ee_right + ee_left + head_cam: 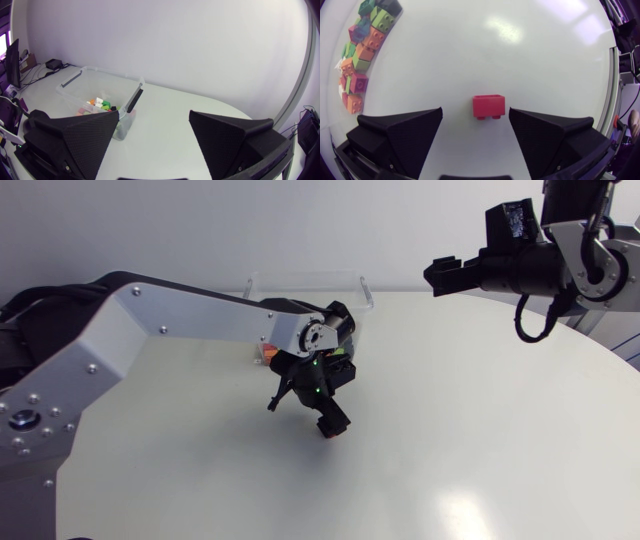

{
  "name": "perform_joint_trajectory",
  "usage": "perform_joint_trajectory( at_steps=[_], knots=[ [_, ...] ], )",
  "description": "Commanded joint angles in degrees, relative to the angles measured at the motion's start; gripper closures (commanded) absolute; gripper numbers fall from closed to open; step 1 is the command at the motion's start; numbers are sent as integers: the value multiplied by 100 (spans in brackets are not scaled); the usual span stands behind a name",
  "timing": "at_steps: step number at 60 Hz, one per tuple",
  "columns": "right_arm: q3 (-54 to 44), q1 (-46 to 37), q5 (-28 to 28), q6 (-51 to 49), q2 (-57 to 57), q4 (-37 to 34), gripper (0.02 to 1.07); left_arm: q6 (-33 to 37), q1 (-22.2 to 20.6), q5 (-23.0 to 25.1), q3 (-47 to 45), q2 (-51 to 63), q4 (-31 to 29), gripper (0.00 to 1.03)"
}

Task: Place the duplo bricks in the container

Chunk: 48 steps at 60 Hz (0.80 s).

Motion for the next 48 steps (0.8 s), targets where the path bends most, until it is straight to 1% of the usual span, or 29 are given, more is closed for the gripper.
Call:
perform_joint_trajectory(
  at_steps=[1,9,12,15,19,22,25,33,35,39,42,46,48],
  knots=[
    [-297,-149,-85,-57,-282,13,6,-298,-40,-46,417,326,-321,12],
    [-508,-360,-199,-66,-554,-137,6,-430,-110,-125,848,554,-726,12],
    [-578,-430,-225,-75,-642,-181,6,-457,-154,-169,953,624,-822,16],
    [-658,-509,-260,-93,-765,-224,6,-483,-198,-177,1050,686,-919,16],
    [-781,-597,-278,-128,-906,-242,6,-509,-251,-221,1103,756,-972,17],
    [-869,-650,-295,-145,-994,-260,6,-518,-286,-248,1138,809,-1060,23],
    [-956,-729,-375,-163,-1073,-277,6,-545,-303,-265,1138,844,-1060,27],
    [-1167,-826,-436,-189,-1275,-321,6,-606,-321,-318,1155,941,-1060,27],
    [-1194,-843,-454,-189,-1336,-339,6,-632,-321,-318,1155,967,-1060,31],
    [-1299,-896,-498,-216,-1477,-374,6,-685,-339,-318,1155,993,-1033,44],
    [-1370,-931,-515,-224,-1565,-391,6,-703,-347,-318,1173,993,-1016,50],
    [-1493,-967,-533,-259,-1723,-418,6,-720,-356,-318,1199,985,-998,62],
    [-1554,-984,-533,-286,-1802,-444,6,-729,-356,-318,1208,985,-989,63]
  ],
)
